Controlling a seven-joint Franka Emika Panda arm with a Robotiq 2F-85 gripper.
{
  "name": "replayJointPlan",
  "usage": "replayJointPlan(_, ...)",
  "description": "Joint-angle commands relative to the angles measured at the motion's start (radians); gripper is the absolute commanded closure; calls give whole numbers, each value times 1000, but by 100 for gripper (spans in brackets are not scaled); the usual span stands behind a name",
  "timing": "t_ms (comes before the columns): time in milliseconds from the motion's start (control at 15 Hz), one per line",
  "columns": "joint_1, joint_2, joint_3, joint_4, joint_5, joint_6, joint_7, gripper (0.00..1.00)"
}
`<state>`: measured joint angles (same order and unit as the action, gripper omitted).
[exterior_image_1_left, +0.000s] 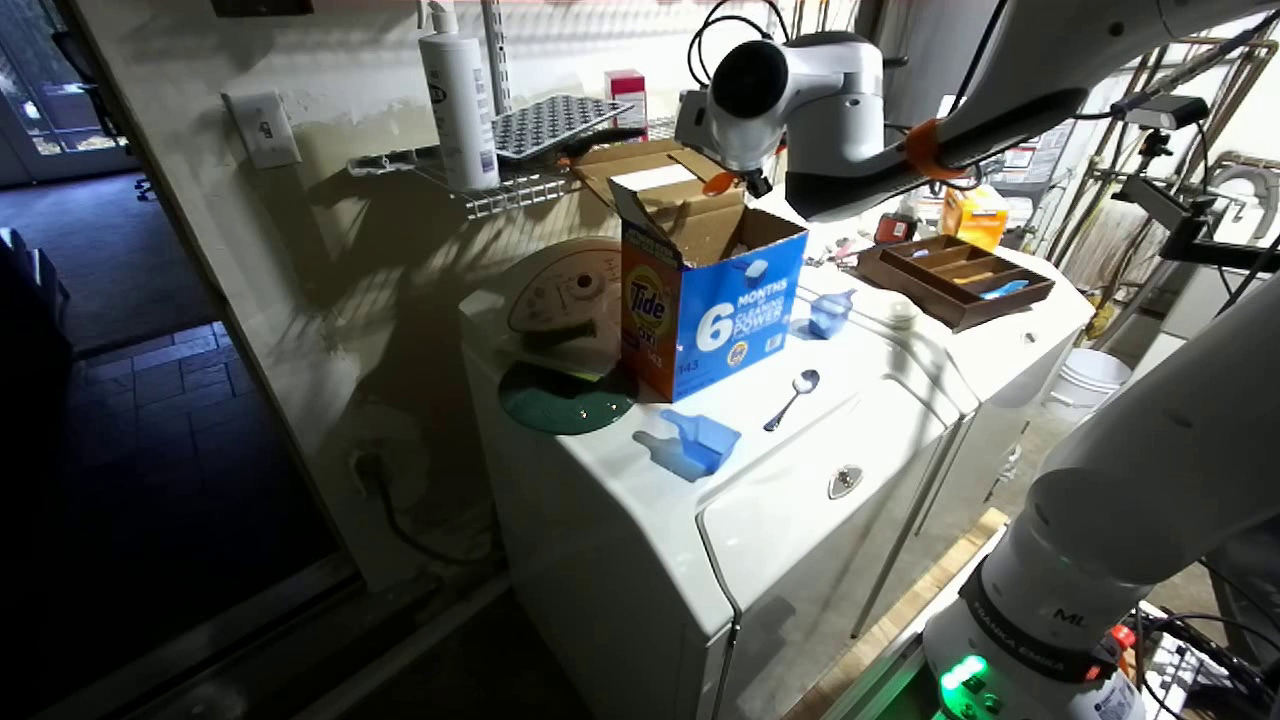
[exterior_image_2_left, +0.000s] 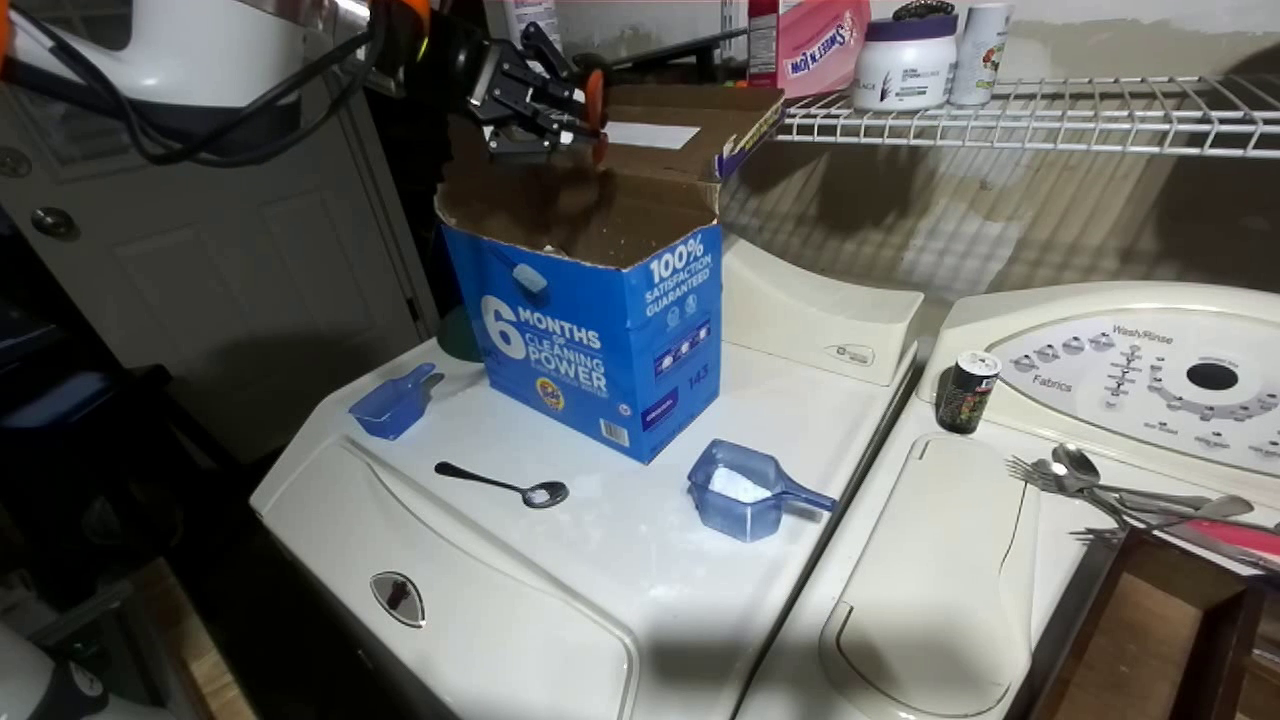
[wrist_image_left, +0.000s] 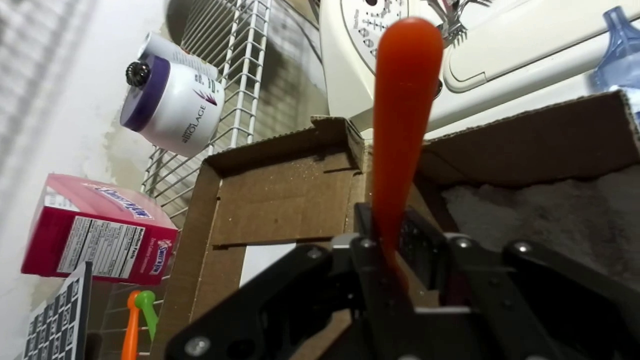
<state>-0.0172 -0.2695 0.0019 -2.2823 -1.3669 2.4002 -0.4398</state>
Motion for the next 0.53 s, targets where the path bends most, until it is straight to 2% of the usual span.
replayJointPlan(0,12,-36,-19,-30,-34,22,-43,96)
replayJointPlan(267,14,-40,-24,-24,22,-6,-42,96)
replayJointPlan(467,17,-44,-39,-21,127,-39,-52,96)
